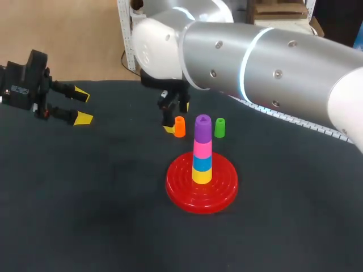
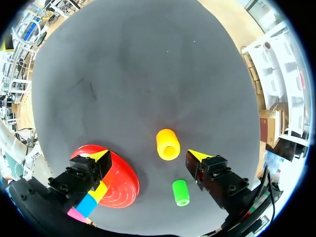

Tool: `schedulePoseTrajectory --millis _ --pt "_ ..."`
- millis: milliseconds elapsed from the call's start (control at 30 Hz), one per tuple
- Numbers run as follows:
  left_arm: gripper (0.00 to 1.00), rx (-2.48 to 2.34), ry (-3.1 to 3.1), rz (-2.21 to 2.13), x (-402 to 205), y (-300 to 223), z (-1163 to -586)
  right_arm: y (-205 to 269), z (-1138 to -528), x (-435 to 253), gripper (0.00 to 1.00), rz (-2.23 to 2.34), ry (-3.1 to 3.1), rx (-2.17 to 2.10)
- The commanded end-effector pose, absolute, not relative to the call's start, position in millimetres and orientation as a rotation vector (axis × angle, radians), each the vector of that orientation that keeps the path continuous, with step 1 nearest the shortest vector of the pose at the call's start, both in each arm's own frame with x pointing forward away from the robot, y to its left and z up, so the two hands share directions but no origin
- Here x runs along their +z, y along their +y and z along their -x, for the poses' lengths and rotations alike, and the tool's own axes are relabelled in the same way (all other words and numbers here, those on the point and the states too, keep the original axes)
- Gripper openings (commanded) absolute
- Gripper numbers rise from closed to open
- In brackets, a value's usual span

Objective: Pick up and stack the cylinders on the red base in this order: pink,purple,orange,green

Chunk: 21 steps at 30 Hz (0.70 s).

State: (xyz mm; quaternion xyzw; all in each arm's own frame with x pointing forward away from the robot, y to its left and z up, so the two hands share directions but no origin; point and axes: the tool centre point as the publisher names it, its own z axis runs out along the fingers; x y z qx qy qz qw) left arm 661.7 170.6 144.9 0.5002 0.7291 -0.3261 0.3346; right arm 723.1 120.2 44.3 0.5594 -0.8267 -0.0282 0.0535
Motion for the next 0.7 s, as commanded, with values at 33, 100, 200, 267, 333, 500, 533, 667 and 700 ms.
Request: schedulePoseTrajectory --millis 33,100,200,267,333,500,533,667,700 --pt "1.00 -0.854 1.897 -1.308 144 172 -662 117 -724 40 1.00 -1.691 -2.525 -0.090" --pt "1.00 -0.854 1.897 -1.308 144 172 -662 116 -723 39 1.00 -1.688 -2.530 -0.090" --pt "1.00 -0.854 1.897 -1.308 144 172 -662 114 -723 36 1.00 -1.684 -2.542 -0.086" --pt "1.00 -0.854 1.897 -1.308 144 172 -662 114 -723 35 1.00 -1.681 -2.552 -0.084" --pt "1.00 -0.854 1.897 -1.308 144 172 -662 115 -722 34 1.00 -1.677 -2.560 -0.080" --pt "1.00 -0.854 1.897 -1.308 144 172 -662 116 -720 30 0.52 -1.669 -2.583 -0.080" --pt "1.00 -0.854 1.897 -1.308 144 172 -662 116 -720 29 0.49 -1.667 -2.590 -0.075" --pt "1.00 -0.854 1.897 -1.308 144 172 -662 115 -718 28 0.47 -1.655 -2.608 -0.073" --pt "1.00 -0.854 1.897 -1.308 144 172 -662 114 -717 27 0.47 -1.646 -2.613 -0.073"
